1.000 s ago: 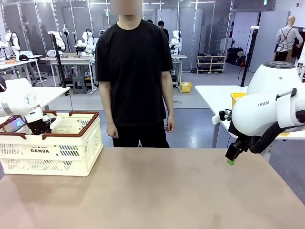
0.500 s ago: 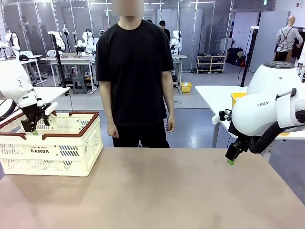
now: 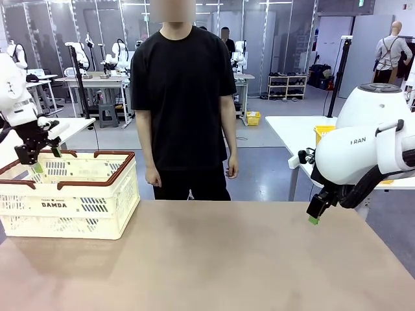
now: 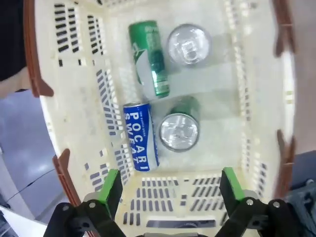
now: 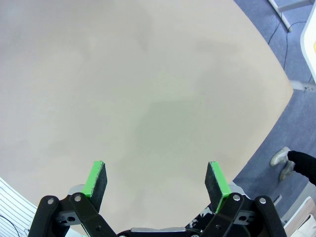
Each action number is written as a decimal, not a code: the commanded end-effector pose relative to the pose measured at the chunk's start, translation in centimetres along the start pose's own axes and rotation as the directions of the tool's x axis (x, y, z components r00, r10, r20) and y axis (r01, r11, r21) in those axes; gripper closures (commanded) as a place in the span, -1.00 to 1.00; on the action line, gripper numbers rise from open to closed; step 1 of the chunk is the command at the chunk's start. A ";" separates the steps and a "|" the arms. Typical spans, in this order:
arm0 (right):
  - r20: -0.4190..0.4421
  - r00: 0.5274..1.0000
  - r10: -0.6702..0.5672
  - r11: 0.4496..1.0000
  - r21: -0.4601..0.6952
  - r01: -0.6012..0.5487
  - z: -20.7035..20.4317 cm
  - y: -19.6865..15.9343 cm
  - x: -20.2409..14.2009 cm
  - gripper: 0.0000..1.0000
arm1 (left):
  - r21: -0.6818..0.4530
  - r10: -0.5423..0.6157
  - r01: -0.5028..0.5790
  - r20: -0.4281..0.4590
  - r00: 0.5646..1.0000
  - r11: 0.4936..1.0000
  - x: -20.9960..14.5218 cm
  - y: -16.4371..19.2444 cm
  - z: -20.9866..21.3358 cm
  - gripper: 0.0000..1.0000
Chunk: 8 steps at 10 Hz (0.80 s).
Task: Place the drinks into the Shopping basket.
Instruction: Pick up one drink and place it into the Shopping basket.
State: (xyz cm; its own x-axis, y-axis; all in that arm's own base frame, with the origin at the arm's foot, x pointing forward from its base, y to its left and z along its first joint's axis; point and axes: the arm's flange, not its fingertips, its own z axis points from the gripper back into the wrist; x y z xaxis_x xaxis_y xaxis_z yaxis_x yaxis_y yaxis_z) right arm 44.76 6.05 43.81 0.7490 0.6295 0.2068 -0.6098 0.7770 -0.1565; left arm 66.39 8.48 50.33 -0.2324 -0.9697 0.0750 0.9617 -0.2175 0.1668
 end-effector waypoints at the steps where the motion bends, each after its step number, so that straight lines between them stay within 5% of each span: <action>1: -0.007 1.000 0.006 1.000 -0.006 -0.006 0.1 -0.2 -0.1 -1.00 | 0.003 -0.039 0.039 0.050 0.998 0.999 0.8 -2.9 0.3 -1.00; 8: -0.007 1.000 0.006 1.000 -0.006 -0.006 0.1 -0.2 -0.1 -1.00 | 0.001 -0.009 0.009 0.019 1.000 1.000 0.8 -1.9 1.3 -1.00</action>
State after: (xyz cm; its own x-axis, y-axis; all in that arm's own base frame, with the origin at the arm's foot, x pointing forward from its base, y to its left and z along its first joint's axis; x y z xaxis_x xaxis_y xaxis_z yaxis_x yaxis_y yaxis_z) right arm 44.76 6.05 43.82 0.7490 0.6295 0.2068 -0.6098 0.7770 -0.1565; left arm 63.90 8.11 51.35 -0.2382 -0.9666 0.0950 0.9606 -0.2200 0.1701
